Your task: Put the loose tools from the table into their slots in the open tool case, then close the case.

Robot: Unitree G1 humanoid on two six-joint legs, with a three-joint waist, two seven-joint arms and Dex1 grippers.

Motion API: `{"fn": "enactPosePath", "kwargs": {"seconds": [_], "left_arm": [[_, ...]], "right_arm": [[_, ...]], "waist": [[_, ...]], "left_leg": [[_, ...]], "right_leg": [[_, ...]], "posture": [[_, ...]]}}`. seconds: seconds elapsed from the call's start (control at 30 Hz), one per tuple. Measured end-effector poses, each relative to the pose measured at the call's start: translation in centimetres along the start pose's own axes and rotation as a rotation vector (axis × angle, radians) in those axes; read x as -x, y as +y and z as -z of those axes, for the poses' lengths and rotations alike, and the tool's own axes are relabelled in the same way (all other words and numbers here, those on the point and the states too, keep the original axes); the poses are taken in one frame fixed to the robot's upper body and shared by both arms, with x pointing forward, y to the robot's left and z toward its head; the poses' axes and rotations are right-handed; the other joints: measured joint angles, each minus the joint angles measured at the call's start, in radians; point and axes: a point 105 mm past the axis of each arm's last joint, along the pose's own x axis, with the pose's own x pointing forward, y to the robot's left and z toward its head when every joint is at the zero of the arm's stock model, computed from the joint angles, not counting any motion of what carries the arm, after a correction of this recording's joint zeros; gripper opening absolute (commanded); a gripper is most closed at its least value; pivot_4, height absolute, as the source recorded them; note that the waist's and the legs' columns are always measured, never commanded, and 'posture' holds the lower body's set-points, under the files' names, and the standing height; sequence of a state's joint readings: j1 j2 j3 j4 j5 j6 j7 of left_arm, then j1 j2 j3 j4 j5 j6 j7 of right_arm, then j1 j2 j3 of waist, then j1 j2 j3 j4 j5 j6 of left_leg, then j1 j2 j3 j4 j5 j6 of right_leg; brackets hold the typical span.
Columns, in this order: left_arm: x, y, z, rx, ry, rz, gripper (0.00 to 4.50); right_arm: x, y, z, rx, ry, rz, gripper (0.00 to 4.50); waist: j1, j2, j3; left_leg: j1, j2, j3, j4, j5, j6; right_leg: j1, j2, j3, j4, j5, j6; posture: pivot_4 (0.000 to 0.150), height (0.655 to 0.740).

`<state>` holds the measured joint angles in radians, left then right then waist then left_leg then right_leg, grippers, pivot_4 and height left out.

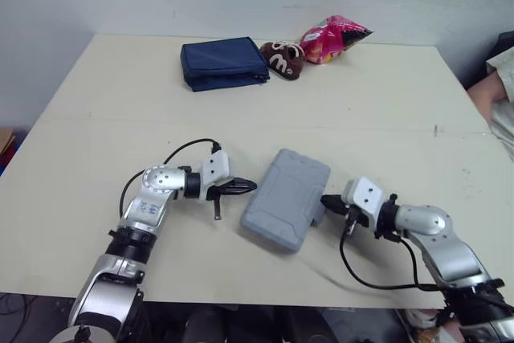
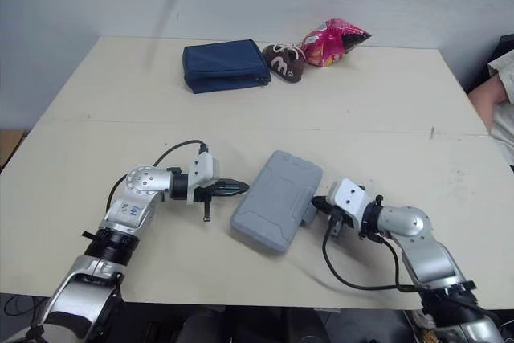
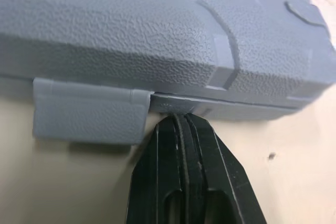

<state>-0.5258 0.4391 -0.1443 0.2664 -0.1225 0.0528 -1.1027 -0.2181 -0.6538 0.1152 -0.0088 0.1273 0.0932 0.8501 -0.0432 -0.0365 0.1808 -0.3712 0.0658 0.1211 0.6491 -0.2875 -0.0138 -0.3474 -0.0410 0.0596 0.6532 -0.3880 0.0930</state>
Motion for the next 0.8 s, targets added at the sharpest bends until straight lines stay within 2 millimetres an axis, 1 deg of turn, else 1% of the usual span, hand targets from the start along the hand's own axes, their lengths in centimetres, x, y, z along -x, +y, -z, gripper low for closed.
{"fn": "enactPosePath", "kwargs": {"seconds": [0.07,0.13,0.2,0.23,0.3,0.33,0.37,0.4,0.47,0.5,0.57,0.6,0.67,0.8], "left_arm": [[0.1,-0.4,0.1,0.014,-0.004,-0.011,0.03],[0.3,-0.4,0.4,0.031,0.003,-0.041,0.03],[0.7,0.2,0.6,0.045,0.007,-0.092,0.03],[1.2,0.7,0.5,0.045,0.000,-0.125,0.03],[2.2,2.0,-0.5,0.038,-0.039,-0.170,0.03],[2.6,2.5,-1.8,0.027,-0.095,-0.169,0.03],[2.7,2.8,-2.9,0.017,-0.136,-0.157,0.03],[2.5,2.7,-4.3,0.003,-0.186,-0.119,0.03],[1.5,2.1,-6.4,-0.031,-0.238,-0.031,0.03],[0.2,1.5,-7.4,-0.057,-0.245,0.036,0.03],[-1.8,0.4,-8.2,-0.085,-0.239,0.127,0.03],[-2.9,-0.1,-8.4,-0.095,-0.226,0.162,0.03],[-4.5,-0.8,-8.2,-0.105,-0.201,0.208,0.03],[-7.2,-1.0,-6.6,-0.189,-0.056,0.248,0.03]], "right_arm": [[-0.2,-0.4,0.0,0.004,0.002,0.012,0.00],[0.1,-0.4,0.1,0.005,0.009,0.018,0.00],[0.8,-0.3,0.4,-0.001,0.019,0.030,0.00],[1.6,-0.1,0.8,-0.011,0.030,0.043,0.00],[3.1,0.0,1.5,-0.038,0.054,0.077,0.00],[4.1,0.1,2.0,-0.057,0.070,0.103,0.00],[4.7,0.2,2.1,-0.069,0.077,0.115,0.00],[5.4,0.5,2.1,-0.086,0.075,0.130,0.00],[5.9,1.2,1.6,-0.098,0.062,0.134,0.00],[6.1,1.6,1.2,-0.107,0.052,0.135,0.00],[6.0,2.2,0.7,-0.120,0.036,0.133,0.00],[5.9,2.4,0.6,-0.126,0.034,0.132,0.00],[5.7,2.6,0.6,-0.139,0.035,0.135,0.00],[4.2,3.1,0.1,-0.155,0.008,0.126,0.00]], "waist": [[0.001,0.000,0.000],[0.005,0.000,0.000],[0.015,0.000,0.000],[0.019,0.000,0.000],[0.021,0.000,0.000],[0.024,0.000,0.000],[0.024,0.000,0.000],[0.023,0.001,0.000],[0.020,0.001,0.000],[0.019,0.001,0.000],[0.016,0.001,0.000],[0.012,0.001,0.001],[0.007,0.001,0.001],[0.009,0.003,0.002]], "left_leg": [[0.000,0.000,0.000,0.000,0.000,0.000],[0.000,0.000,0.000,0.000,0.000,0.000],[-0.001,0.000,-0.001,0.000,0.000,0.000],[-0.002,-0.001,-0.001,0.000,0.000,0.000],[-0.003,-0.001,-0.002,0.000,0.000,0.001],[-0.003,-0.001,-0.002,0.000,0.000,0.001],[-0.003,-0.001,-0.002,0.000,0.000,0.001],[-0.003,-0.002,-0.001,0.000,0.000,0.001],[-0.003,-0.001,-0.001,0.000,0.000,0.000],[-0.002,-0.002,-0.001,0.000,0.000,0.000],[0.000,-0.001,-0.001,0.000,0.000,0.000],[0.000,-0.001,-0.001,0.000,0.000,0.000],[0.000,-0.001,0.000,-0.001,0.000,0.000],[0.000,0.000,0.000,-0.001,0.000,-0.001]], "right_leg": [[0.000,0.000,0.000,0.000,0.000,0.000],[0.000,-0.001,0.000,0.000,0.000,0.000],[0.000,-0.001,-0.001,-0.001,0.000,0.000],[0.000,-0.001,-0.001,-0.001,0.000,0.000],[0.000,-0.002,-0.002,-0.002,0.000,0.000],[0.000,-0.002,-0.002,-0.002,0.000,0.000],[0.000,-0.002,-0.002,-0.002,0.000,0.000],[0.000,-0.002,-0.002,-0.002,0.000,0.000],[0.000,-0.001,-0.002,-0.002,0.000,0.000],[0.001,-0.001,-0.002,-0.003,0.000,0.000],[0.003,0.001,-0.001,-0.004,0.000,0.000],[0.003,0.001,0.000,-0.004,0.000,0.000],[0.003,0.002,0.000,-0.005,0.000,0.000],[0.001,0.003,0.001,-0.005,0.000,0.000]], "posture": [[0.150,0.7400],[0.150,0.7400],[0.150,0.7400],[0.150,0.7400],[0.150,0.7400],[0.150,0.7400],[0.150,0.7400],[0.150,0.7400],[0.150,0.7400],[0.150,0.7400],[0.150,0.7400],[0.150,0.7400],[0.150,0.7400],[0.150,0.7400]]}}
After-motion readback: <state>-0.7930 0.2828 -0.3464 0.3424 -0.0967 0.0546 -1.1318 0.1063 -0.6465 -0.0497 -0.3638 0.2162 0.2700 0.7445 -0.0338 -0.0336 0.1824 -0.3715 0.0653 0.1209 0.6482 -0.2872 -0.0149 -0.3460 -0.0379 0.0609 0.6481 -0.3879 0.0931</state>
